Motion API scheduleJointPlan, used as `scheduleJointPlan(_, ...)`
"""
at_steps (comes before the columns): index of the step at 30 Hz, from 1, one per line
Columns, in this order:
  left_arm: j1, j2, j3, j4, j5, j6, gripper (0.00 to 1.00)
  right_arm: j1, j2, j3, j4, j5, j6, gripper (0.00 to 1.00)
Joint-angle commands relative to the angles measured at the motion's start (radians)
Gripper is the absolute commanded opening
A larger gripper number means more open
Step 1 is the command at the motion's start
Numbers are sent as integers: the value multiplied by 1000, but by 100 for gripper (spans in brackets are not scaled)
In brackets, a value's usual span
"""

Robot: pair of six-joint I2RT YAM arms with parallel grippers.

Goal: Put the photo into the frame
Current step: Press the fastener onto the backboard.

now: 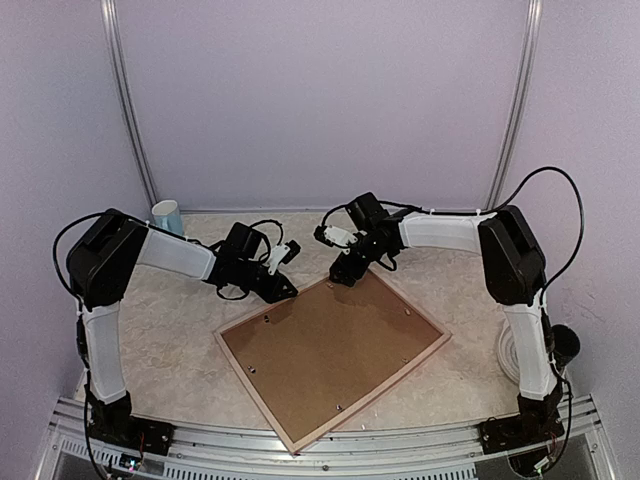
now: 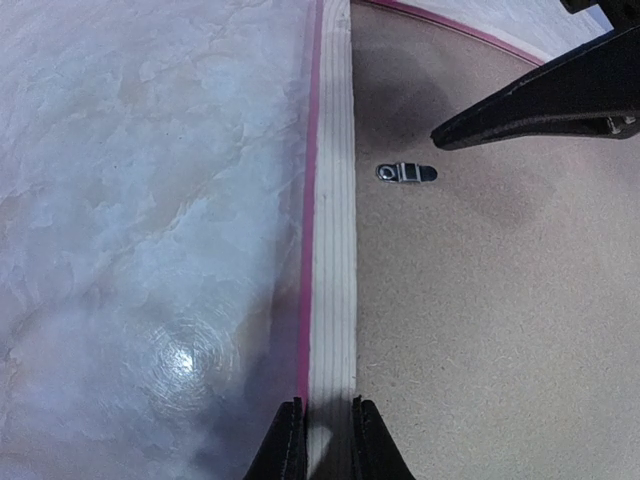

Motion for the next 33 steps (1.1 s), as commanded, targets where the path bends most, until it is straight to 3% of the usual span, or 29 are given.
scheduleJointPlan(1, -4, 51, -19, -44, -27, -18, 4, 19, 36, 55, -39, 15, 3, 84)
scheduleJointPlan(16, -3, 51, -18, -44, -28, -18, 4, 34, 92, 96, -104, 40, -1, 86)
scheduleJointPlan(33, -3, 53, -18, -44, -28, -17, 3, 31, 150, 127, -134, 146, -14, 78)
